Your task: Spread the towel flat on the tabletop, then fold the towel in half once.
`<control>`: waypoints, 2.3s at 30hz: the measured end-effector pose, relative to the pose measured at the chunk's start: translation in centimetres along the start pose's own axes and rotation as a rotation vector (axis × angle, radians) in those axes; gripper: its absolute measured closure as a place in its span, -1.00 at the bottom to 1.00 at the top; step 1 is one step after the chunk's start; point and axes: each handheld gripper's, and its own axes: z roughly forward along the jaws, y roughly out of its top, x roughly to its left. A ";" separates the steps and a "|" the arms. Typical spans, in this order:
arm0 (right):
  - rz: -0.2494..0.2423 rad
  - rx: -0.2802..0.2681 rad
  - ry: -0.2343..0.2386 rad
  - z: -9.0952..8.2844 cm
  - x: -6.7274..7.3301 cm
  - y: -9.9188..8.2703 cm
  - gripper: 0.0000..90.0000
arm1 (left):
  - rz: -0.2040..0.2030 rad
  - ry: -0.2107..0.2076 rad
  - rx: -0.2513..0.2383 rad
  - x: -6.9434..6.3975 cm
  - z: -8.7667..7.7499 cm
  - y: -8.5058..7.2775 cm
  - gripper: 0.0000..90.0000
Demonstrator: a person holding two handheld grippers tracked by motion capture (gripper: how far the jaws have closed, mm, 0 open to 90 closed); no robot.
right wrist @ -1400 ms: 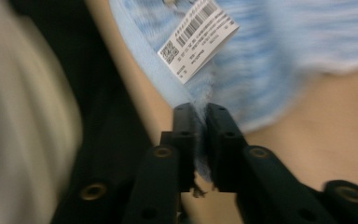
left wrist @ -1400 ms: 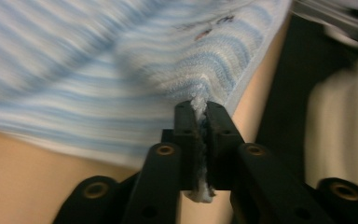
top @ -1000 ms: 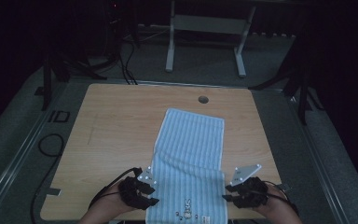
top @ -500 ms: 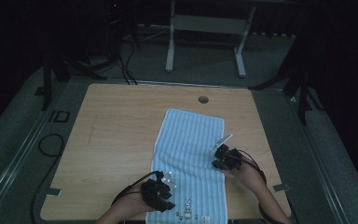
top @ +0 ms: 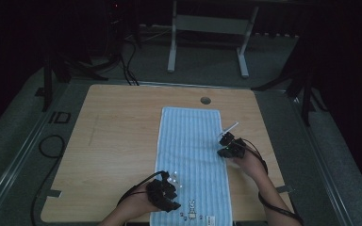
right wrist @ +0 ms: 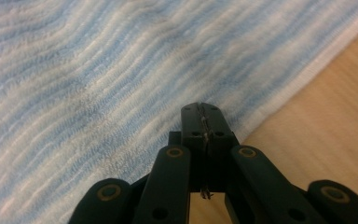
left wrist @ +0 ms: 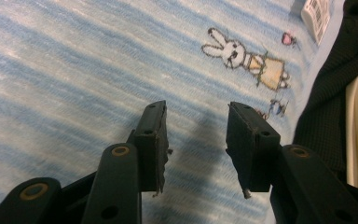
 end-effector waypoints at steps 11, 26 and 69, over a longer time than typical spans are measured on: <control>0.031 0.014 -0.007 -0.2 -1.0 -0.3 0.85 | -0.032 0.030 -0.012 0.9 -0.4 0.0 0.24; 0.060 -0.044 -0.034 -3.3 -2.0 -1.0 0.23 | -0.197 0.271 -0.060 7.0 -6.1 0.6 -0.01; 0.127 0.095 -0.021 1.0 -4.0 3.2 0.81 | -0.389 0.369 -0.028 17.7 -1.3 5.3 0.74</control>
